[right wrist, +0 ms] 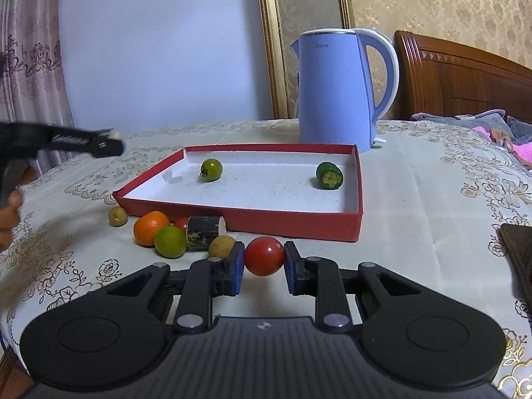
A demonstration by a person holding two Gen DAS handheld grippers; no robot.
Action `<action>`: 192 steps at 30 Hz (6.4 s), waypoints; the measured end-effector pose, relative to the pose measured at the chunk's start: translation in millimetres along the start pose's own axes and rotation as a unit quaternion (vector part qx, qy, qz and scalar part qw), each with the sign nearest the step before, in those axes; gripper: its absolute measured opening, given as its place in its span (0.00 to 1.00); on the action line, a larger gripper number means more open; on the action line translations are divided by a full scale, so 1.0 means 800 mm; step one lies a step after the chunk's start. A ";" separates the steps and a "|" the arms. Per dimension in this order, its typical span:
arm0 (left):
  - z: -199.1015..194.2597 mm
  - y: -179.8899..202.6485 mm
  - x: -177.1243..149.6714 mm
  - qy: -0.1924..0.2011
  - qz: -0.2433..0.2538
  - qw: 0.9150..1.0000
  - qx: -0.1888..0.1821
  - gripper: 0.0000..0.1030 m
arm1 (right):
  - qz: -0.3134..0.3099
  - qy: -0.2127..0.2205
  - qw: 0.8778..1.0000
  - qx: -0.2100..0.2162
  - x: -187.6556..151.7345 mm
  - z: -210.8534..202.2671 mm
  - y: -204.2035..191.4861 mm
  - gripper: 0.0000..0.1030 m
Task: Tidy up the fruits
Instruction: 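Carry the dark chunk into the red tray and open the left gripper, then carry the red cherry tomato into the tray and open the right gripper, then grasp the yellow round fruit with the left gripper while the right gripper grasps the brown round fruit, then carry the yellow fruit into the red tray and open the left gripper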
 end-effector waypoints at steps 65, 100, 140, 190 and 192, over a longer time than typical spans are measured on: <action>0.057 0.011 -0.018 -0.010 0.015 0.996 0.088 0.87 | -0.003 0.009 1.000 -0.005 0.022 0.006 -0.007 0.23; 0.011 -0.119 -0.091 0.001 -0.096 0.992 0.077 0.97 | -0.025 -0.100 0.992 -0.068 0.101 0.216 0.071 0.28; 0.053 -0.088 -0.092 -0.085 -0.058 0.995 0.008 0.25 | -0.031 0.004 0.999 -0.037 0.010 0.011 -0.023 0.65; 0.051 -0.013 -0.019 -0.025 -0.016 0.998 0.055 0.25 | -0.010 0.002 1.000 0.001 -0.001 -0.009 -0.012 0.26; 0.061 -0.009 -0.014 -0.024 -0.012 0.998 0.065 0.25 | -0.010 0.004 1.000 0.000 -0.001 -0.012 -0.011 0.26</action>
Point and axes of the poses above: each gripper's, at about its wrist camera, not at the fingertips, and z roughly the way its jaws point, y to its right, x to its top, the point moved 7 cm from there along z, roughly the way its jaws point, and after that the axes turned 15 degrees about -z, right-handed, at the moved point
